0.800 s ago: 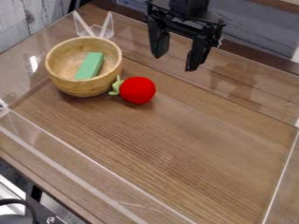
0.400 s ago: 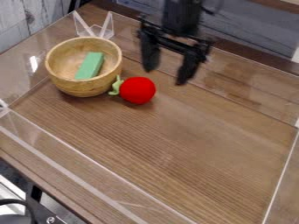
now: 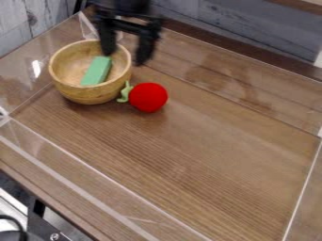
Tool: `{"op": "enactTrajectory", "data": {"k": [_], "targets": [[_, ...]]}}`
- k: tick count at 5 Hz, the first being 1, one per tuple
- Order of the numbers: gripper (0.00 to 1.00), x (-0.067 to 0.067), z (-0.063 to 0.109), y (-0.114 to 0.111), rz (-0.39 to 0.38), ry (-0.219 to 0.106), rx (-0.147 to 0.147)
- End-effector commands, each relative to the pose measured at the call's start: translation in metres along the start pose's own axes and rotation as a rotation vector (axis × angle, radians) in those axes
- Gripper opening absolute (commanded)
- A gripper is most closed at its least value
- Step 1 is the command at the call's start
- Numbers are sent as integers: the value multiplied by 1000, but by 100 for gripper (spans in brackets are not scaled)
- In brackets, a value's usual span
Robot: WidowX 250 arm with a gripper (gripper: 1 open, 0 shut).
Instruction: Remove the green block from the brown bowl and put it on the table
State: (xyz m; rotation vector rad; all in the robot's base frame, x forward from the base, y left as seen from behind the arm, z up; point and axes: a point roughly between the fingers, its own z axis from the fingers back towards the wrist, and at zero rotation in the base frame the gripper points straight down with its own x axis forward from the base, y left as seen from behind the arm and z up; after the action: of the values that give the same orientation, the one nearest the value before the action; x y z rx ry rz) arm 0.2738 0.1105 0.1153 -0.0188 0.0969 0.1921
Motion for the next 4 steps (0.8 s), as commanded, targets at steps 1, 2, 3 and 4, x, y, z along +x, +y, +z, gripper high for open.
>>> {"op": "enactTrajectory", "data": {"k": [1, 2, 3, 4], "targets": [[100, 15, 9, 32, 41, -49, 18], [100, 16, -8, 55, 142, -35, 6], [100, 21, -24, 64, 192, -25, -2], [100, 38, -38, 71, 164, -23, -6]]}}
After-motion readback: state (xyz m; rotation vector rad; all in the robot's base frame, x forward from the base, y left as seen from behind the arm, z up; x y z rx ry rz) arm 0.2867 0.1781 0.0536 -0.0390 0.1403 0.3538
